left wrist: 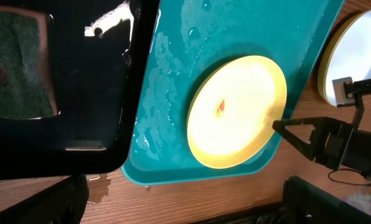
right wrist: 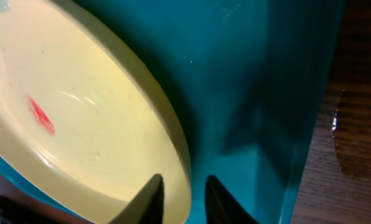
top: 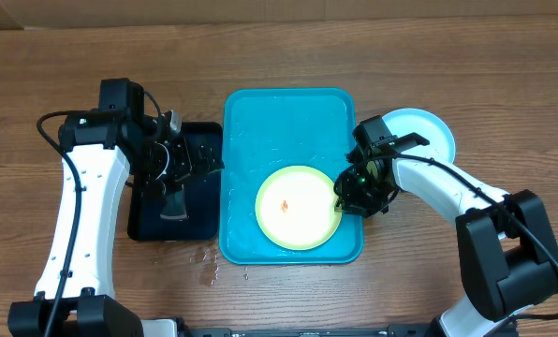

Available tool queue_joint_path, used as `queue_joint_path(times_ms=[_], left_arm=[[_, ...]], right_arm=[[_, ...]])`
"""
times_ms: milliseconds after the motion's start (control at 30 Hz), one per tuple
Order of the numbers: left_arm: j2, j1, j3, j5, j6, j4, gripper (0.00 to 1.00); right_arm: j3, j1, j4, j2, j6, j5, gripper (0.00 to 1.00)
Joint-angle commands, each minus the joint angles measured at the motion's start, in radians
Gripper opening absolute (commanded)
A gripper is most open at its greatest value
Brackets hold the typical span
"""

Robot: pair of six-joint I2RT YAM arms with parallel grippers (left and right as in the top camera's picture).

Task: Clean dirty plates on tray and stack at the side
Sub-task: 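Grip the yellow plate's right rim with the right gripper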

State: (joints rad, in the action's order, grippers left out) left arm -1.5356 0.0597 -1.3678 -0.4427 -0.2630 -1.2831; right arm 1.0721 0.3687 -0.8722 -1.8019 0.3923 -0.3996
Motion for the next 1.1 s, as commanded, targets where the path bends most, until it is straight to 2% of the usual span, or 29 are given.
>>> queue_joint_path(times_ms=[0, 167, 233, 333, 500, 633, 700, 800, 900, 967, 1067], left_arm=[[-0.002, 0.005, -0.015, -0.018, -0.014, 0.002, 1.0], [-0.002, 0.006, -0.015, -0.018, -0.014, 0.002, 1.0], [-0.002, 0.006, -0.015, -0.018, -0.014, 0.002, 1.0], [-0.002, 0.006, -0.015, -0.018, -0.014, 0.002, 1.0], [-0.002, 0.006, -0.015, -0.018, -0.014, 0.002, 1.0], [-0.002, 0.006, -0.015, -0.018, -0.014, 0.002, 1.0], [-0.002, 0.006, -0.015, -0.018, -0.014, 0.002, 1.0], [-0.002, 0.006, -0.015, -0.018, -0.014, 0.002, 1.0], [-0.002, 0.006, -0.015, -0.018, -0.014, 0.002, 1.0], [-0.002, 0.005, -0.015, -0.018, -0.014, 0.002, 1.0], [-0.002, 0.005, -0.015, -0.018, -0.014, 0.002, 1.0]], right_arm=[[-0.006, 0.002, 0.011, 0.012, 0.003, 0.006, 0.29], [-0.006, 0.002, 0.037, 0.012, 0.003, 0.011, 0.47], [-0.006, 0.002, 0.047, 0.012, 0.003, 0.028, 0.59], [-0.006, 0.002, 0.049, 0.012, 0.003, 0.045, 0.64], [-0.006, 0.002, 0.065, 0.012, 0.004, 0.048, 0.65], [-0.006, 0.002, 0.092, 0.012, 0.016, 0.047, 0.54], [-0.006, 0.003, 0.099, 0.012, 0.031, 0.047, 0.43], [-0.006, 0.012, 0.1, 0.012, 0.03, 0.047, 0.33], [-0.006, 0.021, 0.094, 0.012, 0.031, 0.047, 0.13], [-0.006, 0.023, 0.104, 0.012, 0.034, 0.047, 0.04], [-0.006, 0.023, 0.157, 0.012, 0.053, 0.047, 0.04]])
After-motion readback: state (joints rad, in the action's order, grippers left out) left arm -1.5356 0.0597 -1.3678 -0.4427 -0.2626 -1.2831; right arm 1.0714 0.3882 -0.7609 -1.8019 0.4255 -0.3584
